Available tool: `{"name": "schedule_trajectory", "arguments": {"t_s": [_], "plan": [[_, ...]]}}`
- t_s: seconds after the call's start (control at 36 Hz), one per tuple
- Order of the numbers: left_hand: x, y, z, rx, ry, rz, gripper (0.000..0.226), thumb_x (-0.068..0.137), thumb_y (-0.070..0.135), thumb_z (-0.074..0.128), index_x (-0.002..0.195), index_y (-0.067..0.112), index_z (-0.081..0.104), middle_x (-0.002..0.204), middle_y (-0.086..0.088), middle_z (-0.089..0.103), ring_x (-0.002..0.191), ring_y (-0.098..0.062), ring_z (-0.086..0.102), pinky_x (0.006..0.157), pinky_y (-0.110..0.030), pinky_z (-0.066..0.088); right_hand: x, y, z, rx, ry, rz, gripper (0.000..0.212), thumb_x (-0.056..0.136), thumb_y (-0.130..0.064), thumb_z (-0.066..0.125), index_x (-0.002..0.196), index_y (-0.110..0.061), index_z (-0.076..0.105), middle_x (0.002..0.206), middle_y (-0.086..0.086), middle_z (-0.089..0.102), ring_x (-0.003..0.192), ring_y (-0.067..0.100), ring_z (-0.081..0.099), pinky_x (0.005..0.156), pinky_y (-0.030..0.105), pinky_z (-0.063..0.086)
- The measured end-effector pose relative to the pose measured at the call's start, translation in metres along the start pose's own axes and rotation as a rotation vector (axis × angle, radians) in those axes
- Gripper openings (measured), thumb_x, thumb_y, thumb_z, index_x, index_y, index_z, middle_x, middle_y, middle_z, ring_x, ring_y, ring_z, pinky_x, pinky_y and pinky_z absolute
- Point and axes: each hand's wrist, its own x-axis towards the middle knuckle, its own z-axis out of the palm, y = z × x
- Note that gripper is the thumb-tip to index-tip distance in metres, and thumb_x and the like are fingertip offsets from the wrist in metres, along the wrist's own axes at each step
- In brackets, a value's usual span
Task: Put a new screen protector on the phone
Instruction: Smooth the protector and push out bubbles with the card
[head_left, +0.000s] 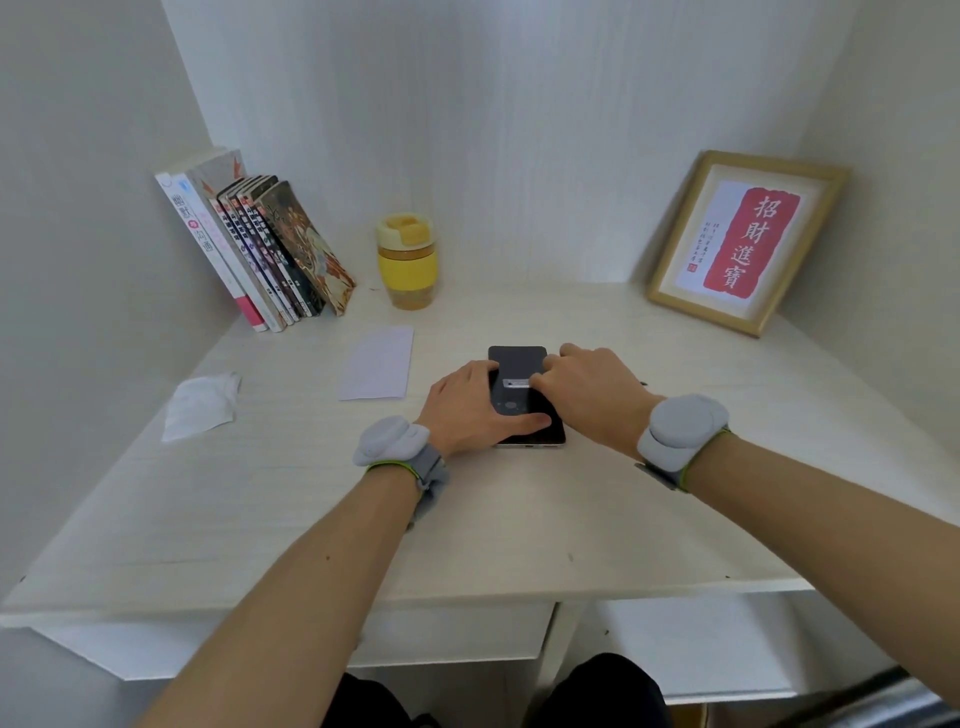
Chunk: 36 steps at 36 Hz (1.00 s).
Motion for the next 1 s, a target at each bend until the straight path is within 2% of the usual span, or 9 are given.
{"name": "schedule_trajectory", "arguments": {"t_s": [0.25, 0.44, 0.58, 0.69, 0.75, 0.83, 0.89, 1.0], "plan": [[0.003, -0.001, 0.0, 0.013, -0.027, -0.015, 0.101, 0.063, 0.078, 0.064, 0.14, 0.019, 0.033, 0.136, 0.004, 0.048, 0.121, -0.016, 0.049, 0.102, -0.031, 0.038, -0.014, -0.005, -0.009, 0.074, 0.013, -0.032, 0.025, 0.096, -0.008, 0.043, 0.108, -0.017, 0.063, 0.1, 0.0, 0.059, 0.094, 0.02, 0.051, 0.06, 0.03, 0.032], [0.003, 0.0, 0.0, 0.004, -0.025, -0.013, 0.097, 0.053, 0.082, 0.064, 0.129, 0.025, 0.042, 0.12, 0.011, 0.054, 0.1, -0.012, 0.055, 0.087, -0.027, 0.045, -0.027, -0.005, -0.013, 0.131, 0.018, -0.057, 0.028, 0.096, -0.008, 0.042, 0.109, -0.021, 0.063, 0.1, -0.002, 0.059, 0.093, 0.02, 0.052, 0.06, 0.03, 0.031], [0.003, 0.0, -0.004, 0.033, -0.084, -0.02, 0.112, 0.05, 0.085, 0.063, 0.137, 0.021, 0.035, 0.13, 0.005, 0.05, 0.112, -0.017, 0.052, 0.093, -0.031, 0.043, -0.017, -0.004, -0.016, 0.164, 0.0, -0.019, 0.027, 0.097, -0.01, 0.043, 0.111, -0.021, 0.064, 0.103, 0.0, 0.06, 0.098, 0.022, 0.053, 0.063, 0.031, 0.033], [0.002, 0.001, -0.005, 0.045, -0.098, -0.021, 0.122, 0.043, 0.09, 0.059, 0.14, 0.02, 0.033, 0.133, 0.004, 0.05, 0.113, -0.017, 0.052, 0.096, -0.035, 0.045, -0.01, -0.007, -0.018, 0.187, -0.021, -0.002, 0.026, 0.097, -0.011, 0.045, 0.114, -0.019, 0.063, 0.107, 0.001, 0.059, 0.101, 0.022, 0.051, 0.065, 0.031, 0.033], [0.002, 0.0, -0.005, 0.042, -0.095, -0.01, 0.118, 0.044, 0.089, 0.06, 0.137, 0.021, 0.036, 0.131, 0.005, 0.05, 0.111, -0.017, 0.052, 0.094, -0.034, 0.045, -0.012, -0.009, -0.018, 0.184, -0.022, -0.026, 0.027, 0.096, -0.01, 0.045, 0.114, -0.019, 0.063, 0.104, 0.001, 0.058, 0.098, 0.021, 0.05, 0.064, 0.03, 0.032], [0.002, 0.0, -0.005, 0.017, -0.109, 0.016, 0.104, 0.056, 0.076, 0.07, 0.137, 0.019, 0.037, 0.131, 0.003, 0.049, 0.111, -0.017, 0.051, 0.092, -0.03, 0.043, -0.022, -0.01, -0.02, 0.17, -0.024, -0.082, 0.028, 0.094, -0.007, 0.044, 0.11, -0.02, 0.063, 0.097, -0.001, 0.056, 0.086, 0.019, 0.044, 0.062, 0.029, 0.03], [0.002, 0.0, -0.006, 0.016, -0.101, 0.035, 0.095, 0.062, 0.069, 0.072, 0.135, 0.019, 0.039, 0.128, 0.002, 0.05, 0.108, -0.016, 0.051, 0.088, -0.028, 0.041, -0.026, -0.01, -0.021, 0.175, -0.032, -0.102, 0.028, 0.095, -0.008, 0.043, 0.111, -0.021, 0.063, 0.1, -0.001, 0.058, 0.086, 0.019, 0.044, 0.062, 0.029, 0.03], [0.001, 0.001, -0.006, 0.03, -0.105, 0.036, 0.092, 0.055, 0.078, 0.068, 0.126, 0.024, 0.044, 0.12, 0.006, 0.052, 0.102, -0.017, 0.054, 0.087, -0.031, 0.046, -0.023, -0.008, -0.021, 0.184, -0.027, -0.073, 0.026, 0.096, -0.011, 0.045, 0.11, -0.022, 0.065, 0.099, -0.002, 0.059, 0.087, 0.018, 0.047, 0.062, 0.029, 0.032]]}}
